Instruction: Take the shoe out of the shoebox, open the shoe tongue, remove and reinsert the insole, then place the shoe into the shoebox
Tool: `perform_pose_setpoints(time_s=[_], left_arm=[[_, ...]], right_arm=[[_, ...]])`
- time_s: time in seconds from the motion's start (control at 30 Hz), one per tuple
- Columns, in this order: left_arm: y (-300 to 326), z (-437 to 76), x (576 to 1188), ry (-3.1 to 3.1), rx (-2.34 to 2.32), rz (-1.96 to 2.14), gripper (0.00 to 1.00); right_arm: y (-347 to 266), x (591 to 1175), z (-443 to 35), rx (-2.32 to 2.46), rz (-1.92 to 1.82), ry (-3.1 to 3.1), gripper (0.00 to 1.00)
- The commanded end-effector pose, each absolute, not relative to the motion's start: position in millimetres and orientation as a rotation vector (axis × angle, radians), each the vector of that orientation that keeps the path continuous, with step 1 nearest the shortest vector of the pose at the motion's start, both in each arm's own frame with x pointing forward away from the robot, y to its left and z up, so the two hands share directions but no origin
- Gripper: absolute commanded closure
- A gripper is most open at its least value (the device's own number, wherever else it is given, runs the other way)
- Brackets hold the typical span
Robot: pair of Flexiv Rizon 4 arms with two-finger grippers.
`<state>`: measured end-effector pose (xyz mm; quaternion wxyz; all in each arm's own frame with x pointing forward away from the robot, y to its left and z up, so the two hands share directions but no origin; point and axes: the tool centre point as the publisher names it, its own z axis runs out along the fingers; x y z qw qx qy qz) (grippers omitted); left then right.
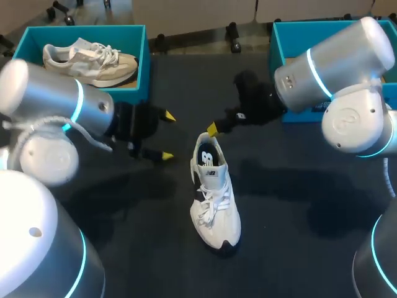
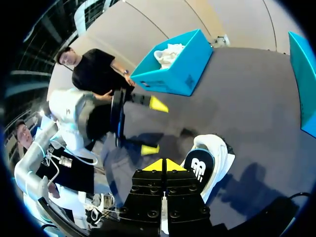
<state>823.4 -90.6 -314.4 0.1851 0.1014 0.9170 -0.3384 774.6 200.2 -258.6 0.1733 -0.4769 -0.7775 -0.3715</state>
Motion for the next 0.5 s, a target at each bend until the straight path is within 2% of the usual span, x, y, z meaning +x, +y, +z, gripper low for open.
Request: perform_pose_setpoints(time_s=[0.03, 0.5], left_arm=[[-73.1, -293.2, 829.3, 2.637, 0.310, -0.942, 0.00], [-58.3, -280.9, 837.4, 2.603, 0.327, -0.932, 0.00]], right_arm=[[201.5, 773.4, -257.9, -1.360, -1.050, -2.208, 1.00], [210.2, 765.1, -278.8, -1.588, -0.897, -2.165, 1.00]])
